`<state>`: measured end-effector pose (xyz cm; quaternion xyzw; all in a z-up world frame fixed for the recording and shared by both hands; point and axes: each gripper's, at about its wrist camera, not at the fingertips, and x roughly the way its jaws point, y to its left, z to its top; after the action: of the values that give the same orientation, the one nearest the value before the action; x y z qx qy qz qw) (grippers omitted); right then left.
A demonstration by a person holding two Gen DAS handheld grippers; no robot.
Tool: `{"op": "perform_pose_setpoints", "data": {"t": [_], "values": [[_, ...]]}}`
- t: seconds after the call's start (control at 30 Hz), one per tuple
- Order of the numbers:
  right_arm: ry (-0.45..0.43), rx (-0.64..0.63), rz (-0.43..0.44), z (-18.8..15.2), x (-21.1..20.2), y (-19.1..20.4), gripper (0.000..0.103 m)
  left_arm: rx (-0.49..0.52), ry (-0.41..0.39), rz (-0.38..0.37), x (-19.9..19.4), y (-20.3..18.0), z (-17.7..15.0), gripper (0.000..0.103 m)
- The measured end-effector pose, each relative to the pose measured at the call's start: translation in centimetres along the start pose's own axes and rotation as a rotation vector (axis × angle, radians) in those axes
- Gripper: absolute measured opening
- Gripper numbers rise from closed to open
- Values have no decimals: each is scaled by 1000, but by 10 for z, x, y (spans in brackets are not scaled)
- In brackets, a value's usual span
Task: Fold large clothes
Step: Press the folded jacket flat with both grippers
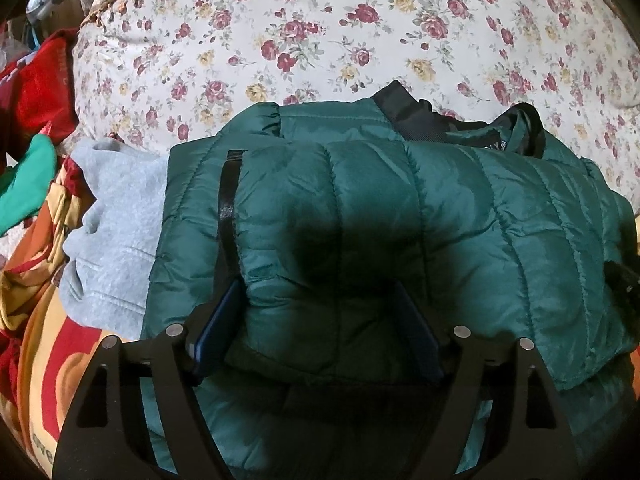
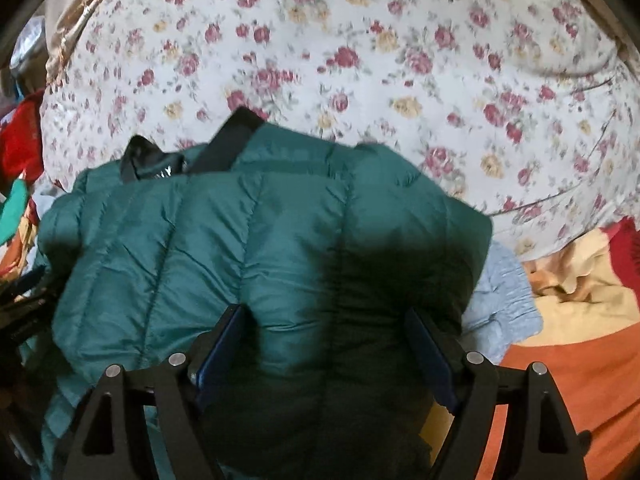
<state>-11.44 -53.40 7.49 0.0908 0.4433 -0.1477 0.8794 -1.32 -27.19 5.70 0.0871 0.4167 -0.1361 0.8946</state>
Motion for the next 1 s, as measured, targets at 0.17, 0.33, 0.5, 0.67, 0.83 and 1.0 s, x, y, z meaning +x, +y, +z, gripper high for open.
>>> {"op": "perform_pose_setpoints", "data": {"t": [0.17, 0.33, 0.5, 0.67, 0.83, 1.0], "values": [[-8, 1, -6, -6, 13, 0, 80, -5, 1, 5, 5, 0, -1, 87], [-11, -2, -19, -3, -2, 1, 80, -26, 10, 6, 8, 4, -2, 93], [-67, 1, -1, -13, -43, 6, 79, -35, 7, 3, 9, 6, -3, 94], [-35, -19, -13, -27, -41, 12, 79, -37, 7, 3, 9, 6, -3, 95], [-7, -13, -32, -35, -12, 11, 80, -36, 1, 5, 9, 6, -6, 96], [-6, -13, -29, -36, -7, 11, 82, -55, 19, -15, 11, 10, -7, 102]]}}
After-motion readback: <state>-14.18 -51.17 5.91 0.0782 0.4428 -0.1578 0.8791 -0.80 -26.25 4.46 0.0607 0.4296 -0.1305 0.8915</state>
